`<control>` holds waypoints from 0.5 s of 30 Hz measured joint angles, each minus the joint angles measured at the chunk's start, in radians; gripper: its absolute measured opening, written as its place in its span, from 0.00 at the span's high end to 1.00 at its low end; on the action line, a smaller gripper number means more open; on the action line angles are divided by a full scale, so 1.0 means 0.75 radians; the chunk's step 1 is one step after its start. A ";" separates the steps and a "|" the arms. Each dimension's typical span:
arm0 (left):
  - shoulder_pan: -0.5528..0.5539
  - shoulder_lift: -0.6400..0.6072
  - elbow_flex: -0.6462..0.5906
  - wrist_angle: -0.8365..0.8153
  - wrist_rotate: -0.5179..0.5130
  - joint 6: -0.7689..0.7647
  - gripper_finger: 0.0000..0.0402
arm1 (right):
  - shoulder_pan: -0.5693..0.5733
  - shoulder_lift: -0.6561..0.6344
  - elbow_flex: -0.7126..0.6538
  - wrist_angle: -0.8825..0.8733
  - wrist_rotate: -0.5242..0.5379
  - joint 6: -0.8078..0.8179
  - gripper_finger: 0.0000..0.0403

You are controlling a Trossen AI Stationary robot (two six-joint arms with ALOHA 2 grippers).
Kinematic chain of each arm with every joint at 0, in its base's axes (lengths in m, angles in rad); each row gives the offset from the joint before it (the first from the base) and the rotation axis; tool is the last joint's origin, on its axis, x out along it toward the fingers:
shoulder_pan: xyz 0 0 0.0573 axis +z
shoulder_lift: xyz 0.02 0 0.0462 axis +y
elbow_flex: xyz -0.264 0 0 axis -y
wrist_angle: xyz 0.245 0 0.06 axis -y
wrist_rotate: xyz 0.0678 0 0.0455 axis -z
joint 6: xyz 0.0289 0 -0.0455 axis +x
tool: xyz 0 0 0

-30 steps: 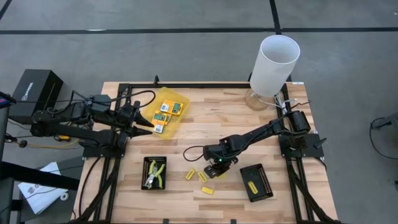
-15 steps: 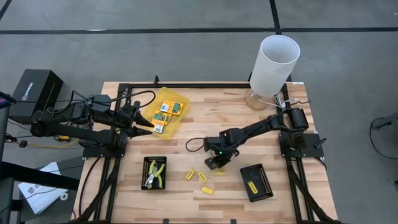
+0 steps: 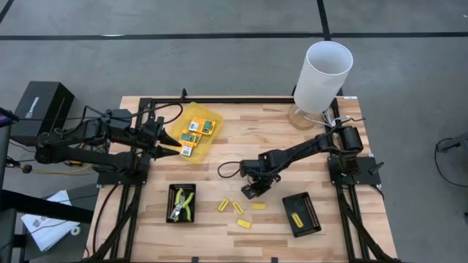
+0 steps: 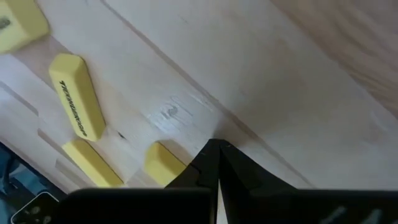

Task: Pick & Place School Supplies
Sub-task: Put the yellow eraser into the right black bin

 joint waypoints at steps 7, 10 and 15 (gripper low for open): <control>0.006 0.000 0.000 0.000 0.018 -0.002 0.68 | 0.043 -0.079 0.001 0.052 0.018 0.043 1.00; 0.006 0.000 0.000 0.001 0.018 -0.001 0.68 | 0.072 -0.079 0.001 0.052 -0.011 0.059 1.00; 0.006 0.000 0.000 0.001 0.018 -0.001 0.68 | 0.112 -0.061 0.001 0.070 -0.031 0.092 1.00</control>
